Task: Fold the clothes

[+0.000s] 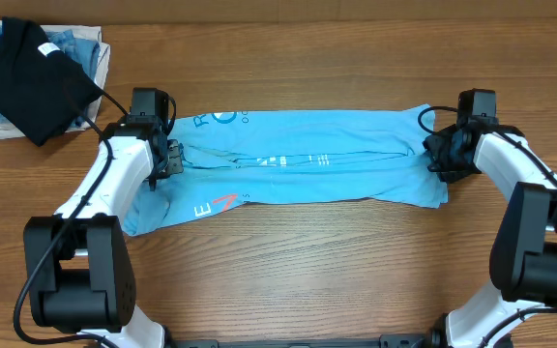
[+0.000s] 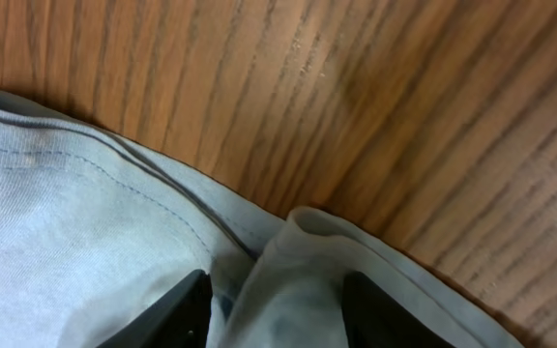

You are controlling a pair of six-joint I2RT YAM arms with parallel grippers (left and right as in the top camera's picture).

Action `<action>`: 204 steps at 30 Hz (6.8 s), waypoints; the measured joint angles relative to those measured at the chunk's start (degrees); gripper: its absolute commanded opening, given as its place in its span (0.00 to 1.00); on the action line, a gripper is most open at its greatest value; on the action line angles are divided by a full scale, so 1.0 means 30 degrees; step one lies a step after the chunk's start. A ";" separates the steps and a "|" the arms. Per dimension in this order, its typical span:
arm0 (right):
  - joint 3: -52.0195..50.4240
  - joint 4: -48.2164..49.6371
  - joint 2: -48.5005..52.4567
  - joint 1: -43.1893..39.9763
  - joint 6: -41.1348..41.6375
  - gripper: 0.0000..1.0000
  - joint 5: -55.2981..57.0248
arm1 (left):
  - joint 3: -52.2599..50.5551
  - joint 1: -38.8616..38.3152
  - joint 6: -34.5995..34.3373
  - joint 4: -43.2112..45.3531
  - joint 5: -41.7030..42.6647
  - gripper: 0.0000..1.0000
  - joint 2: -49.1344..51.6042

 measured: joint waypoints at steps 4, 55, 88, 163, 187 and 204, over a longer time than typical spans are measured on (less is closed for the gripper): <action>0.0000 0.0306 0.0204 0.0000 -0.0233 0.38 0.0000 | 0.0000 0.0000 0.0000 0.0036 0.0058 0.08 0.0000; 0.6411 -0.4925 0.0801 0.0321 0.0204 0.11 0.0809 | 0.2514 0.0000 0.0015 -0.0182 -0.0852 0.11 0.0000; 0.8859 -0.9690 0.1005 0.0772 -0.7592 0.19 -0.2397 | 0.3978 0.0000 -0.0481 -0.4918 0.5085 0.06 -0.0160; 0.5413 -1.0506 0.1348 -0.1705 -0.5872 0.64 0.1202 | 0.6805 0.2033 -0.1523 -0.9704 0.1384 0.18 0.4852; 0.7031 -0.4918 -0.0109 -0.1792 -1.4965 1.00 -0.1392 | 0.8080 0.2033 -0.2018 -0.9996 0.1989 1.00 0.4852; 0.6812 -0.5792 0.4422 -0.4772 -1.8666 1.00 -0.8357 | 0.7315 0.2033 -0.2018 -0.9930 0.1989 1.00 0.4852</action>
